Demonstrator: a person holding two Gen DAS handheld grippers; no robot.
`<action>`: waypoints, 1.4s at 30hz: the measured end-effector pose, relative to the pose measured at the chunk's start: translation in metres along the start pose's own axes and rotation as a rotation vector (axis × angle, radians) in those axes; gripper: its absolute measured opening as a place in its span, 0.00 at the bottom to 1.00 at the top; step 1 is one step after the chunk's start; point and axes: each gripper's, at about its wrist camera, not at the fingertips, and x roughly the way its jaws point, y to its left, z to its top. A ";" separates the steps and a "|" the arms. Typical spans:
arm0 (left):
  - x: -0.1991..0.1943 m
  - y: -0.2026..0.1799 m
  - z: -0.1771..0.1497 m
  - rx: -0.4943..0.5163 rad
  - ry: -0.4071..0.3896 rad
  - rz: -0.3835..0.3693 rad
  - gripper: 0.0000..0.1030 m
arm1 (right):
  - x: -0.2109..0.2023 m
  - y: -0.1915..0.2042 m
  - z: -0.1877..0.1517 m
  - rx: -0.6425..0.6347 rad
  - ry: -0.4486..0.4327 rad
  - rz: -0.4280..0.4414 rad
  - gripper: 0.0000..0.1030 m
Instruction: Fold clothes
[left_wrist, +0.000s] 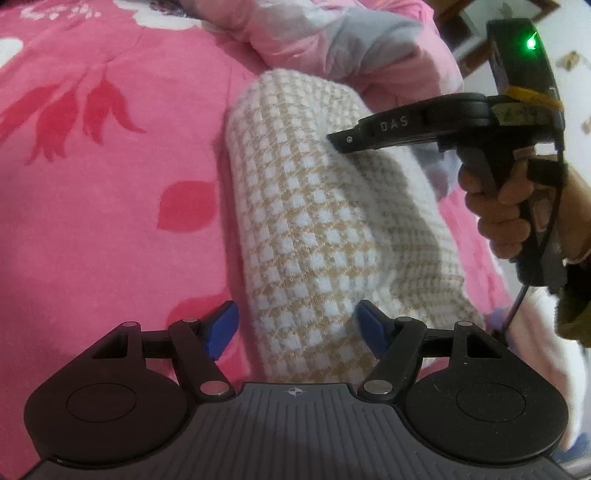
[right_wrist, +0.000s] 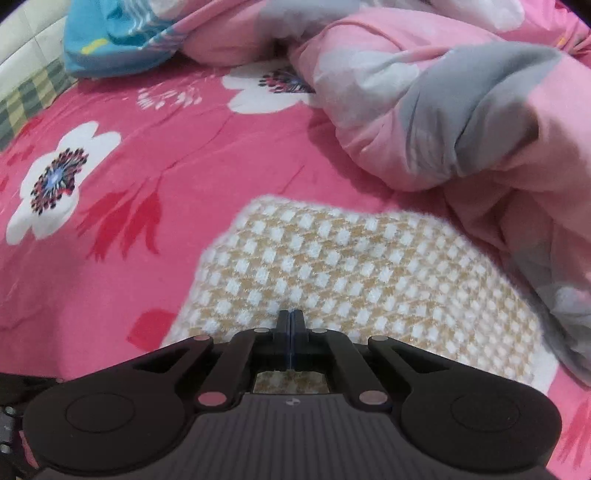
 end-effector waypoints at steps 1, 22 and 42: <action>0.001 -0.001 0.000 0.018 0.010 0.001 0.69 | -0.010 0.001 0.001 0.008 0.022 -0.008 0.00; 0.000 0.004 -0.007 -0.002 -0.008 -0.026 0.69 | 0.017 0.002 0.023 0.010 0.031 -0.081 0.00; -0.003 0.007 -0.018 -0.021 -0.008 -0.045 0.71 | -0.076 0.010 0.014 0.002 -0.109 -0.070 0.00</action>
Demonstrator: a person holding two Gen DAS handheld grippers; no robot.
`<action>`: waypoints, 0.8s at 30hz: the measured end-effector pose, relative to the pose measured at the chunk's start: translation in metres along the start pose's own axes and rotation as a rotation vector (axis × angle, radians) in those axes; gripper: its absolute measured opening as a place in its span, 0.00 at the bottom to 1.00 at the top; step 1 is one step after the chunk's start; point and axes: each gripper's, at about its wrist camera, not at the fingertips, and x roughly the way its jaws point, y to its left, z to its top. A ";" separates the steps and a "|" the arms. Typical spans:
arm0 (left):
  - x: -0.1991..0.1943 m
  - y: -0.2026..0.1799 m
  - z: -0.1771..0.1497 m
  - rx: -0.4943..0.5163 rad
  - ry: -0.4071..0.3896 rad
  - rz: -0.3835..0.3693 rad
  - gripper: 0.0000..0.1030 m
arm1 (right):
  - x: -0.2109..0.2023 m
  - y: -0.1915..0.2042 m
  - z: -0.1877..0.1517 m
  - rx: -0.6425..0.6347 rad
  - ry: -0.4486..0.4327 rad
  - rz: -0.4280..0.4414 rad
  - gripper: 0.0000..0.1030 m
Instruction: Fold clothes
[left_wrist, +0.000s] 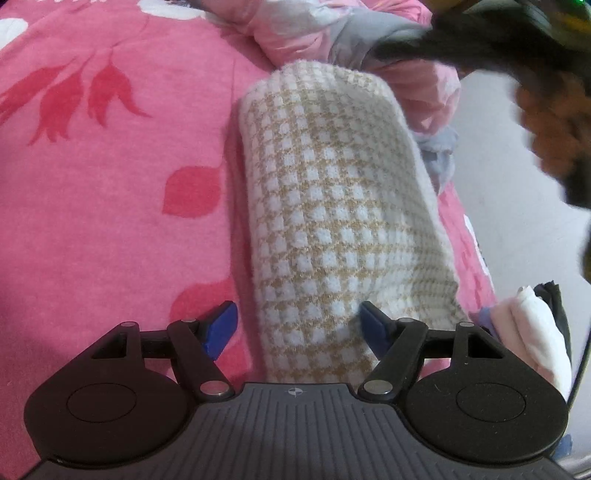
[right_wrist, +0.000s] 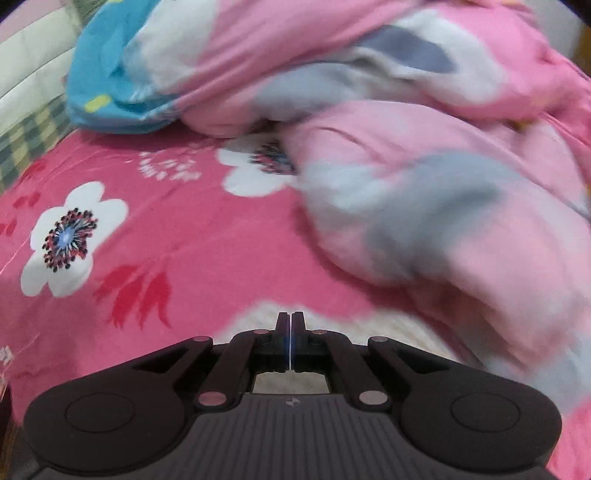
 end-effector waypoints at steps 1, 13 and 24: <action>-0.001 0.000 0.000 0.004 -0.001 -0.001 0.71 | 0.000 -0.009 -0.012 0.019 0.032 -0.010 0.00; -0.011 -0.042 0.022 0.122 -0.037 0.099 0.65 | -0.004 -0.057 -0.072 0.105 0.067 -0.023 0.00; 0.051 -0.070 0.084 0.172 -0.136 0.218 0.79 | 0.053 -0.055 -0.124 0.117 0.168 0.063 0.00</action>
